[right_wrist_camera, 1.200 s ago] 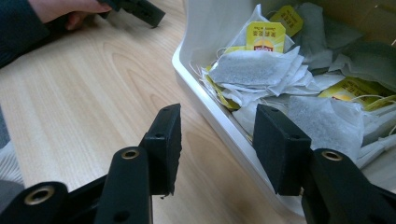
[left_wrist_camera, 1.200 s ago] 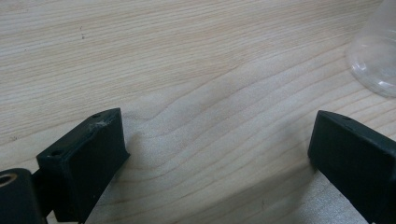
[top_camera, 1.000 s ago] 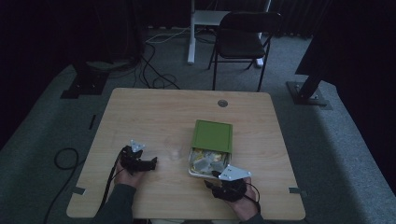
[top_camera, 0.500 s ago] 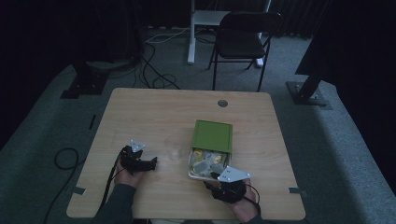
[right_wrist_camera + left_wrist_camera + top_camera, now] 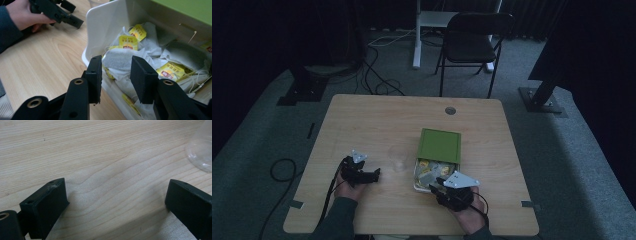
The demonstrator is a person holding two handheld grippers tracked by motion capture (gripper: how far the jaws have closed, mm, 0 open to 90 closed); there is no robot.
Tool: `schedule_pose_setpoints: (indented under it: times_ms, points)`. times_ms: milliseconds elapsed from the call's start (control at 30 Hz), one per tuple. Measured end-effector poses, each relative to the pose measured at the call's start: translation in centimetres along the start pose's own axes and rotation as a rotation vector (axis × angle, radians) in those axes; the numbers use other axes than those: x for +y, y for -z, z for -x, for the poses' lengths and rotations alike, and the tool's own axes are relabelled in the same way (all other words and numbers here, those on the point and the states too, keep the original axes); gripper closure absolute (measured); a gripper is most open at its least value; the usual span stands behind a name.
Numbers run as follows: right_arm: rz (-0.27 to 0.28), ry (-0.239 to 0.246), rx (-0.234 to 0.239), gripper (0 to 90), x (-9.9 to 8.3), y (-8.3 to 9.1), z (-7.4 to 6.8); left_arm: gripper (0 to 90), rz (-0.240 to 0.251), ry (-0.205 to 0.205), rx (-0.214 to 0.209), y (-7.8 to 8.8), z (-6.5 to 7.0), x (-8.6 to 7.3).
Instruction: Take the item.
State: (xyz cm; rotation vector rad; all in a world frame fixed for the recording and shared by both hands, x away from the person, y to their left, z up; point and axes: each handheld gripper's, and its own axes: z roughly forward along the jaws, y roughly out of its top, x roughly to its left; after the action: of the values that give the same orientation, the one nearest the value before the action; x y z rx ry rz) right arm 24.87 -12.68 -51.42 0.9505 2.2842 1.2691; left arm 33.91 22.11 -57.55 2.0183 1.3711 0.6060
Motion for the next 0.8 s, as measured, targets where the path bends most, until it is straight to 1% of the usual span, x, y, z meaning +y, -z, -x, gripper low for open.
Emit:
schedule_pose_setpoints:
  times_ms: [167,233,333,367,400,567,600,667,800]
  points:
    - [-0.008,-0.003,-0.051,61.5,0.5,-0.3,-0.4,4.8,0.000,0.000,0.000,0.0,0.0,0.0]
    - [-0.016,-0.004,-0.081,61.5,0.8,-0.5,-0.7,4.8,0.001,0.000,0.000,0.0,0.0,0.0]
    - [-0.028,-0.001,-0.104,62.8,1.1,-0.9,-1.0,4.8,0.000,0.000,0.000,0.0,0.0,0.0]
    - [-0.035,0.005,-0.122,63.3,1.2,-1.0,-1.1,4.8,0.000,0.000,0.000,0.0,0.0,0.0]
    - [-0.043,0.000,-0.132,64.0,1.3,-1.2,-1.2,4.8,0.000,0.000,0.000,0.0,0.0,0.0]
    - [-0.056,-0.011,-0.154,65.9,1.6,-1.7,-1.2,4.8,0.000,0.000,0.000,0.0,0.0,0.0]
    - [-0.067,-0.017,-0.180,68.0,1.6,-2.2,-1.2,4.8,0.000,0.000,0.000,0.0,0.0,0.0]
    - [-0.067,-0.017,-0.184,68.2,1.6,-2.3,-1.2,4.8,0.000,0.000,0.000,0.0,0.0,0.0]
    - [-0.076,-0.006,-0.219,68.7,1.5,-2.7,-1.2,4.8,-0.001,-0.003,0.001,0.0,0.0,0.0]
